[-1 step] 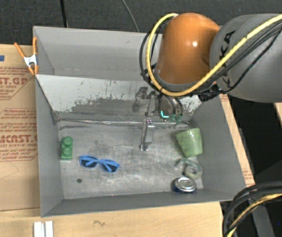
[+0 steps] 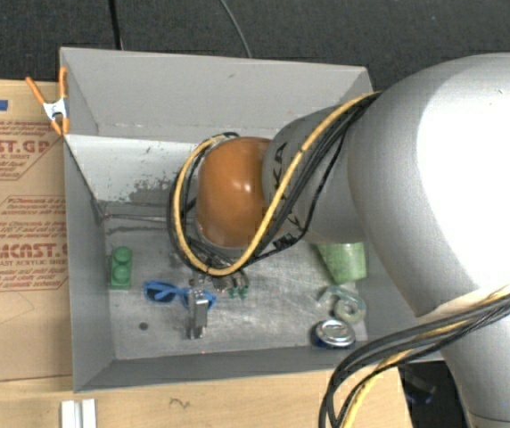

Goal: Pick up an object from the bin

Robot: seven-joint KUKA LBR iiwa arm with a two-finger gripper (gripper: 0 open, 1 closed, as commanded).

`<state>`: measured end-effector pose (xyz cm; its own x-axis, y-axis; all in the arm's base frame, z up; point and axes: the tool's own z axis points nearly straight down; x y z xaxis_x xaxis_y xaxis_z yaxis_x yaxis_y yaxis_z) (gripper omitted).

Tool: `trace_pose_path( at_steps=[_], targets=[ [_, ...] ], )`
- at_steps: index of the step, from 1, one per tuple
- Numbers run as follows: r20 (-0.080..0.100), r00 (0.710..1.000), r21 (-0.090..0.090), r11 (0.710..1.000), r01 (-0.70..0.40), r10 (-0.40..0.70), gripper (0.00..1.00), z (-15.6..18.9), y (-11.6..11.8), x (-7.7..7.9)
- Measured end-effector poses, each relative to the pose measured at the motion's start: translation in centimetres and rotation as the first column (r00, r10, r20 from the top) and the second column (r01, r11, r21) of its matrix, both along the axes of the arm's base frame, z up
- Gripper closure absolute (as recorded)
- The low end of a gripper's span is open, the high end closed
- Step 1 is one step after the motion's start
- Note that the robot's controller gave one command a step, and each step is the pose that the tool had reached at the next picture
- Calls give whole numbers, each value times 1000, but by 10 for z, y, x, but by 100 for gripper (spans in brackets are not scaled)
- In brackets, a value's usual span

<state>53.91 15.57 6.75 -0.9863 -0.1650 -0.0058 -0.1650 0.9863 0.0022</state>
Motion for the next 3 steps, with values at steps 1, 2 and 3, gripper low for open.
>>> trace_pose_path(
  at_steps=[1,2,3],
  targets=[
    [-2,1000,-1,1000,-8,8,0,34,11,-12],
    [-5,999,-3,999,-32,32,0,42,11,-24],
    [1,989,2,989,149,-149,0,4,13,-32]
  ],
)
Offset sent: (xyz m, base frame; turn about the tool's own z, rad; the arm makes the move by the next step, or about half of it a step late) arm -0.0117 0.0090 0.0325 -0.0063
